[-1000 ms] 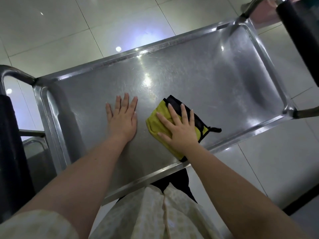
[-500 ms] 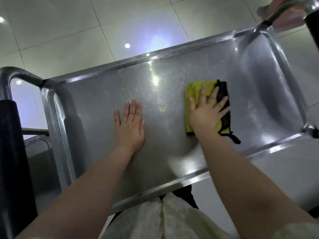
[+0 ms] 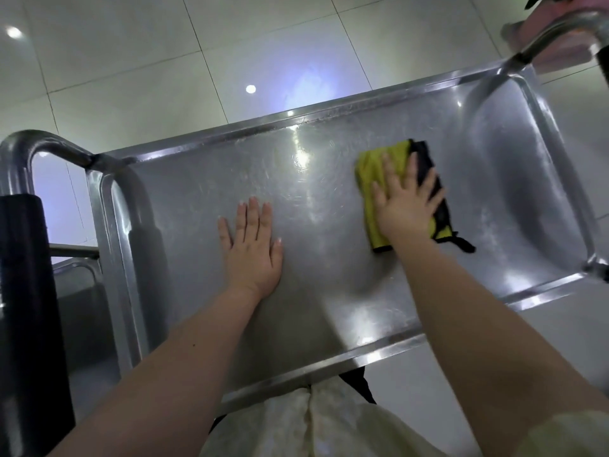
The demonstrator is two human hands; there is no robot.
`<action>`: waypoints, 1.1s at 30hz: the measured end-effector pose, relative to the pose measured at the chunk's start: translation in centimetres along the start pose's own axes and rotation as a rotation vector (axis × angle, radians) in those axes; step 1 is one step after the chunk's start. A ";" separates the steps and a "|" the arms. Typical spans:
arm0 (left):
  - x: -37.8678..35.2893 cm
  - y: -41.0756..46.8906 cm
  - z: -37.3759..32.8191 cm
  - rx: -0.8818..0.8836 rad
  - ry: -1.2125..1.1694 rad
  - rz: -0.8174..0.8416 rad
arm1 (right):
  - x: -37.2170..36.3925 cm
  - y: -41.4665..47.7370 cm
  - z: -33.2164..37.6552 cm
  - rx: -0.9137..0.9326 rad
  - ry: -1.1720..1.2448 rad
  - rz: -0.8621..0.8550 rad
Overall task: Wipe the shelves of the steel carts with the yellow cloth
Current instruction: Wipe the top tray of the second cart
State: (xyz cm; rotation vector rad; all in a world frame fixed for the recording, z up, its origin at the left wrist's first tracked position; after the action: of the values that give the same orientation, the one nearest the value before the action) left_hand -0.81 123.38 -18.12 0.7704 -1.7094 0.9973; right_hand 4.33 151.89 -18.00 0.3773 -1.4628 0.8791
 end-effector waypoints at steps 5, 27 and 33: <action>-0.4 0.1 0.3 0.020 0.059 0.014 | 1.0 1.4 -1.0 -0.259 0.079 0.004; 2.4 7.1 1.6 0.132 -0.089 -0.103 | -2.5 -3.9 12.7 0.507 -0.074 0.024; 2.5 7.8 1.5 0.174 -0.009 -0.068 | 2.1 7.6 3.0 0.243 -0.059 0.030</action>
State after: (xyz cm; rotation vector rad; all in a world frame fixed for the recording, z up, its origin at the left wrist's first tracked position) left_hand -8.89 125.56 -18.15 0.9406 -1.6079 1.1075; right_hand -3.41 155.24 -17.75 0.5677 -1.4220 1.0818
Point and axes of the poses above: each hand's wrist, its own y-axis towards the middle knuckle, its own x-axis out of the back of the hand, z = x × y, the point moved 4 cm from there along y, towards the middle knuckle, and after that the axes turned 1 degree about z, right-handed, at the moved point
